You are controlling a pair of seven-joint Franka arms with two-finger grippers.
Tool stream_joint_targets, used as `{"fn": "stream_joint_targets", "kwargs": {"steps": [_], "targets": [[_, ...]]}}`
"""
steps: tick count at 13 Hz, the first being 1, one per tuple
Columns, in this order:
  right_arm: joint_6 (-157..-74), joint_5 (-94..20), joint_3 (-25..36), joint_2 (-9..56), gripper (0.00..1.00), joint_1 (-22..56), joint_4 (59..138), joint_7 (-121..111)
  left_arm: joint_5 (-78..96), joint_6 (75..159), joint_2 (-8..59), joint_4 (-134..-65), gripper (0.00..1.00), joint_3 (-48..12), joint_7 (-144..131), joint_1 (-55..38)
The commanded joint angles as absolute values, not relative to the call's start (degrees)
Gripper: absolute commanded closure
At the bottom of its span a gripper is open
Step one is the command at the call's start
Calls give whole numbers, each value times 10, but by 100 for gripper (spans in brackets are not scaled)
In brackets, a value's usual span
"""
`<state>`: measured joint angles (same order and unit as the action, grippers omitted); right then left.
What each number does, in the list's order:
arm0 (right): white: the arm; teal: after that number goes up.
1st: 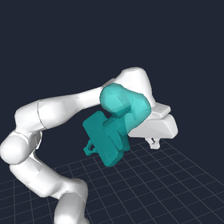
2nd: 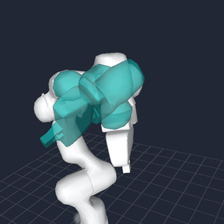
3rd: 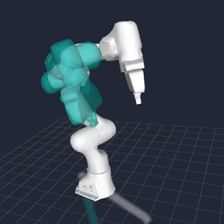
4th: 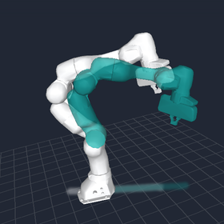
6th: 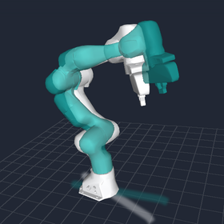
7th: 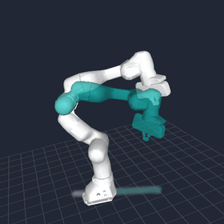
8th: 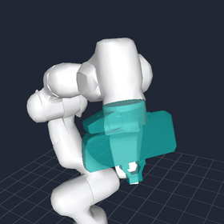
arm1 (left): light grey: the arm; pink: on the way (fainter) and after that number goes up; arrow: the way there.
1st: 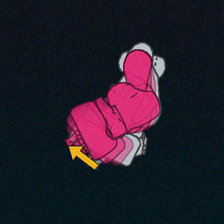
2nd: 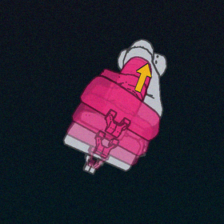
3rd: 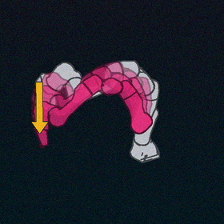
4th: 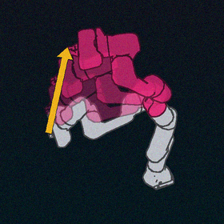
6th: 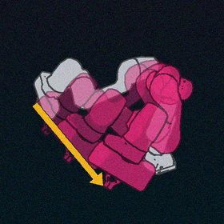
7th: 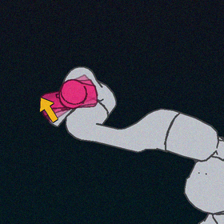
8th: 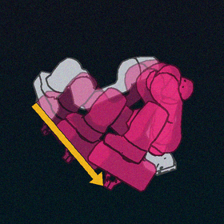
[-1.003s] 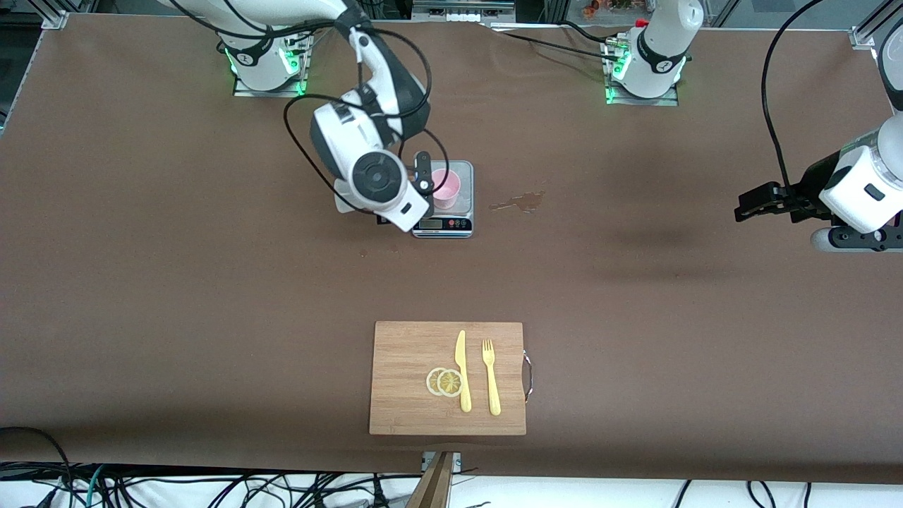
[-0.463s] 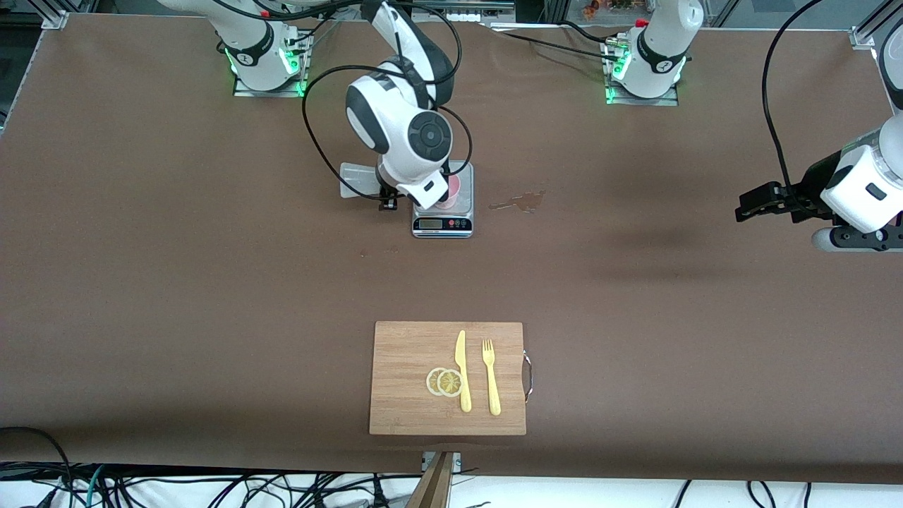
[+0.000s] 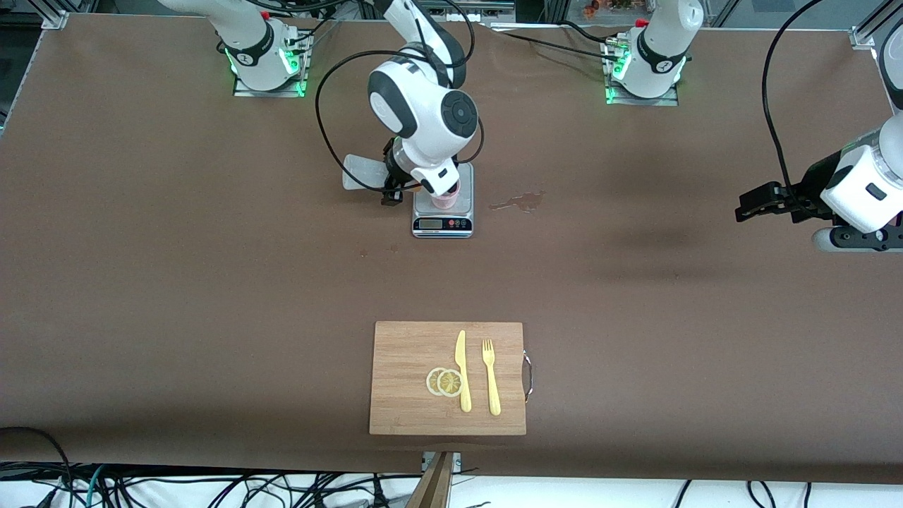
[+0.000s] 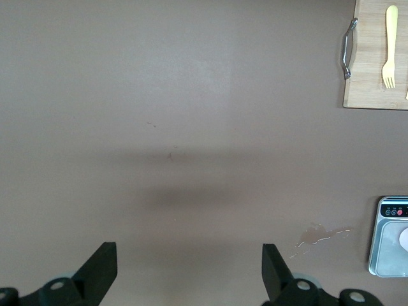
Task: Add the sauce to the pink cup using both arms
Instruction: 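Tilt the bottle over the pink cup with the right gripper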
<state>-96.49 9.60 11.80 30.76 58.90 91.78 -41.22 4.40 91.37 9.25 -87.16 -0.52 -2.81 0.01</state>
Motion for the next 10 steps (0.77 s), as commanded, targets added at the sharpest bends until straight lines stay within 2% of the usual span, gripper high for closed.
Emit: {"fn": "stream_joint_targets", "kwargs": {"steps": [1, 10], "targets": [[-973, 115, 121, 308, 89, 607, 928, -381, 33, 901, 101, -853, 0, -9, -14, 4], [-975, 77, 133, 285, 88, 597, 931, -390, 33, 901, 101, -853, 0, -9, -14, 4]]}}
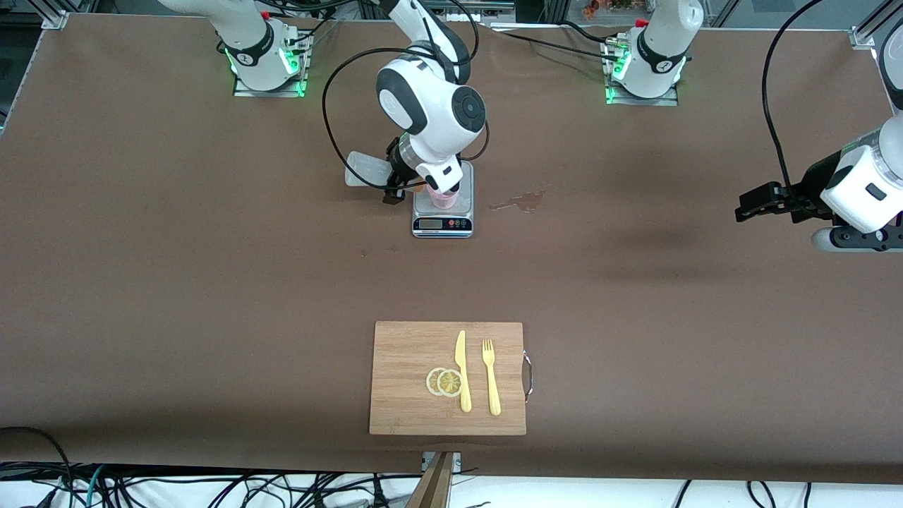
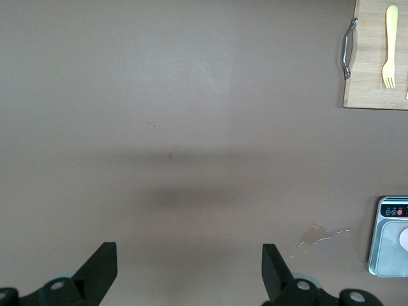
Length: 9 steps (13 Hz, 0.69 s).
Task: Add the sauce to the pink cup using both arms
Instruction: 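Tilt the bottle over the pink cup with the right gripper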
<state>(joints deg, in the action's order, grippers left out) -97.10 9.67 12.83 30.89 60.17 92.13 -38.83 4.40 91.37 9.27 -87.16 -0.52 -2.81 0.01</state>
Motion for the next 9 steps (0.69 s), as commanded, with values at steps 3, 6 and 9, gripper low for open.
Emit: {"fn": "stream_joint_targets", "kwargs": {"steps": [3, 6, 9], "targets": [[-1024, 38, 141, 222, 88, 578, 1006, -438, 33, 901, 101, -853, 0, -9, -14, 4], [-1123, 13, 149, 150, 88, 577, 1118, -447, 33, 901, 101, -852, 0, -9, -14, 4], [-1164, -19, 150, 152, 88, 576, 1121, -462, 33, 901, 101, -852, 0, -9, -14, 4]]}}
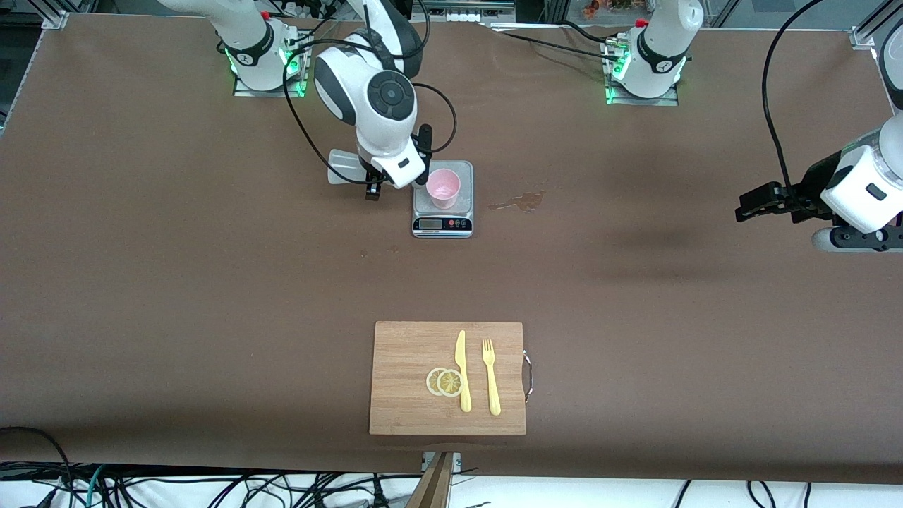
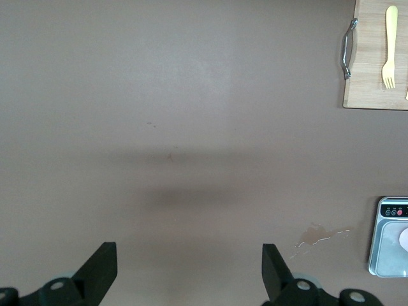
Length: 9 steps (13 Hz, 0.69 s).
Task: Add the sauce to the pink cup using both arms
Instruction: 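Tilt the bottle over the pink cup with the right gripper, then carry the sauce bottle back to its spot with the right gripper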
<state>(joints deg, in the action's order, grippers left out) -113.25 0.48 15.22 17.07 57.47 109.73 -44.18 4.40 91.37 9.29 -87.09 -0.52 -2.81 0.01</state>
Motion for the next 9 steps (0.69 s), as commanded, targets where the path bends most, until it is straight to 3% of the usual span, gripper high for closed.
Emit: {"fn": "stream_joint_targets", "kwargs": {"steps": [1, 9], "targets": [[-1173, -46, 152, 150, 88, 575, 1121, -479, 33, 901, 101, -852, 0, -9, -14, 4], [-1141, -382, 311, 132, 88, 571, 1121, -831, 33, 901, 101, -852, 0, -9, -14, 4]]}}
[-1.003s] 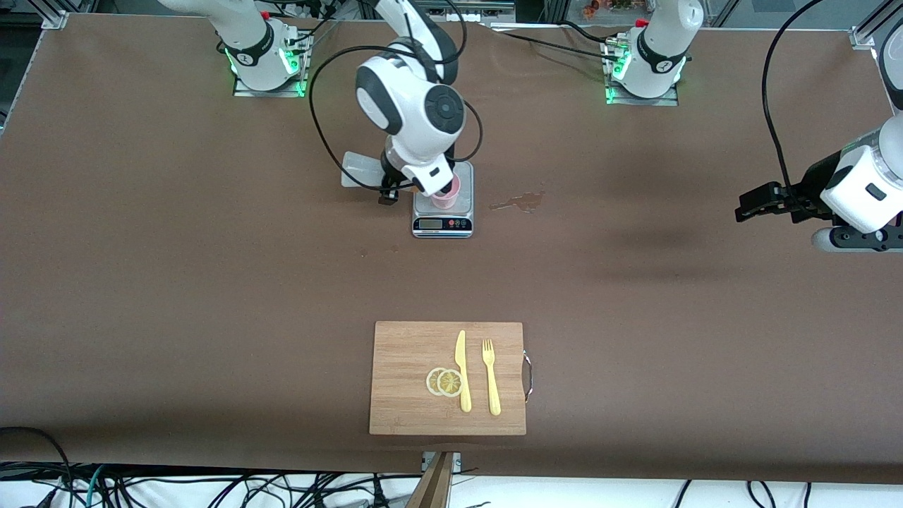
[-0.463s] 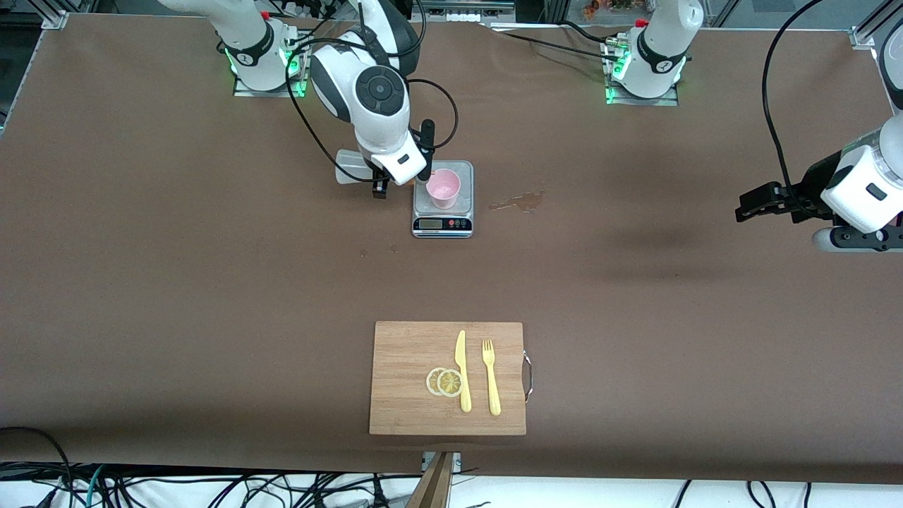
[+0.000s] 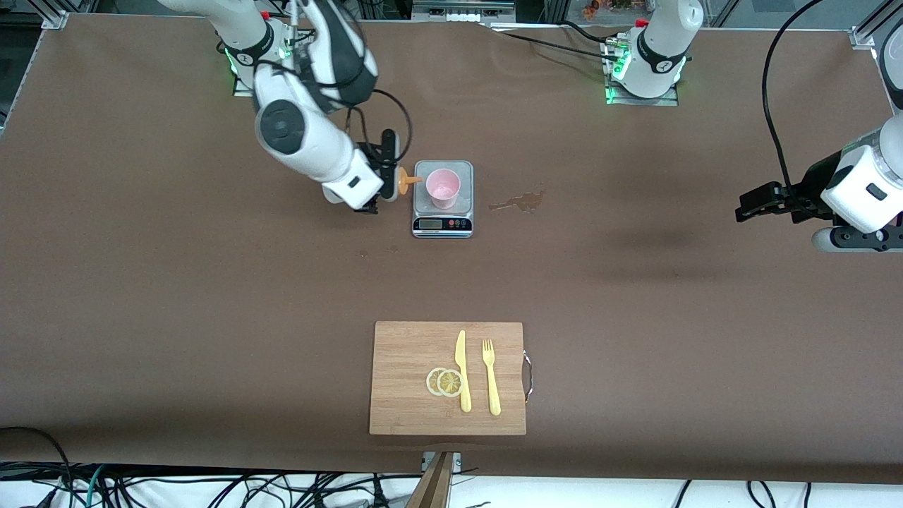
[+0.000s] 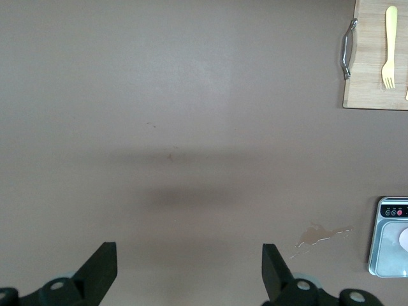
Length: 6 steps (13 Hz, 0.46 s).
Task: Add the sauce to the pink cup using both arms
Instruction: 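Carry the sauce bottle back to its spot with the right gripper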
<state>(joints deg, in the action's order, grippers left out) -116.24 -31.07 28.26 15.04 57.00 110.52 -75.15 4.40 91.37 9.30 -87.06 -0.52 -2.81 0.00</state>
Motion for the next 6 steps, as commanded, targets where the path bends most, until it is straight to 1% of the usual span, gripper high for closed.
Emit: {"fn": "stream_joint_targets", "kwargs": {"steps": [1, 2, 4, 6], "targets": [[-1119, -420, 335, 135, 88, 569, 1121, -878, 33, 901, 101, -851, 0, -9, -14, 4], [-1094, -449, 349, 139, 88, 554, 1121, -918, 33, 901, 101, -851, 0, -9, -14, 4], [-1033, -522, 349, 162, 88, 484, 1121, -1014, 33, 901, 101, -851, 0, -9, -14, 3], [-943, -612, 349, 211, 88, 418, 1121, -1121, 33, 901, 102, -851, 0, -9, -14, 3]]}}
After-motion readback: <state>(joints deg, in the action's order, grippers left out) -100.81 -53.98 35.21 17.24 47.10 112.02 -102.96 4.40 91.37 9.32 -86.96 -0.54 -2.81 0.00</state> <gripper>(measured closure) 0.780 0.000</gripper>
